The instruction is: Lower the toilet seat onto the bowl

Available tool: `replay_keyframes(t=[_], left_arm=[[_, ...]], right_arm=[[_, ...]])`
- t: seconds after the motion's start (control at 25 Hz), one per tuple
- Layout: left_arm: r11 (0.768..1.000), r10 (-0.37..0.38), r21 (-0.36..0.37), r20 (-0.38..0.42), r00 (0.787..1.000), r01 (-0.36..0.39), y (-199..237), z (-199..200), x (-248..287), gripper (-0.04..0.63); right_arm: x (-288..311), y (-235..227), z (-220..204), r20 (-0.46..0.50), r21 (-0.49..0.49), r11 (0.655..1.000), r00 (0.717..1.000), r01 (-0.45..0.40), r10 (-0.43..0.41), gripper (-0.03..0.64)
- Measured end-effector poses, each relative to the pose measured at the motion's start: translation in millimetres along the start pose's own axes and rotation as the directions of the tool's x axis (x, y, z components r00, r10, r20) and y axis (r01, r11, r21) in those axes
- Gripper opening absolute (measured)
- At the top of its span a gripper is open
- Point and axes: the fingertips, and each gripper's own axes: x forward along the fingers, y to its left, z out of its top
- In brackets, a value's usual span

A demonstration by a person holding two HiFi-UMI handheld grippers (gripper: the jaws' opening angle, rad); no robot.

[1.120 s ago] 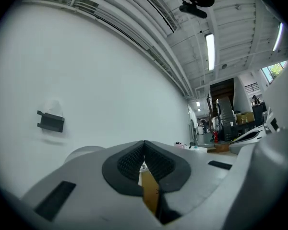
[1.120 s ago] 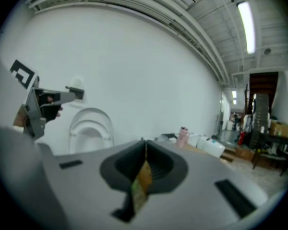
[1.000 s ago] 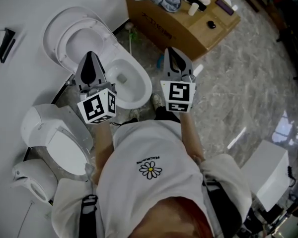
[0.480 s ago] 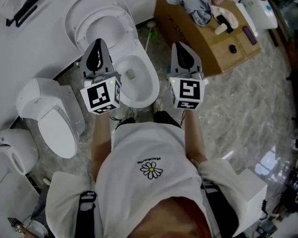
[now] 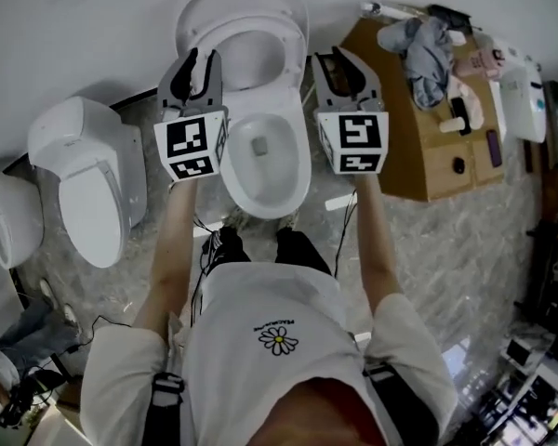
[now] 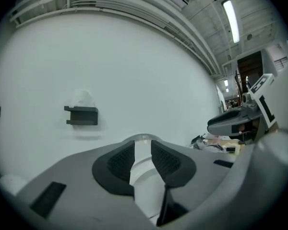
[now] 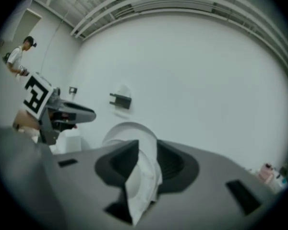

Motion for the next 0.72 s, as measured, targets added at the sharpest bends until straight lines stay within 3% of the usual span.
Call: replay_keyframes(t=[0.16,0.32,0.72], left_arm=[[0.999,0.038,-0.006,-0.087,0.995,-0.038,28,-33,36,0.115],[1.0,0.008,0.021,-0.133,0.991,-0.006,38,-59,67,0.173],[0.998,0.004,0.061,-0.28,0.96,0.013,58,-125,114,0.176]], right_arm=[[61,10,-4,-0.021,-0.056,0.997,0.998,-0.054,0.053,0.121],[115,13,-21,-0.077,-0.07,0.992,0.992,-0.109,0.103,0.161],[192,35,-85,-0.253,-0.218,0.953,0.955,-0.212,0.154,0.167]])
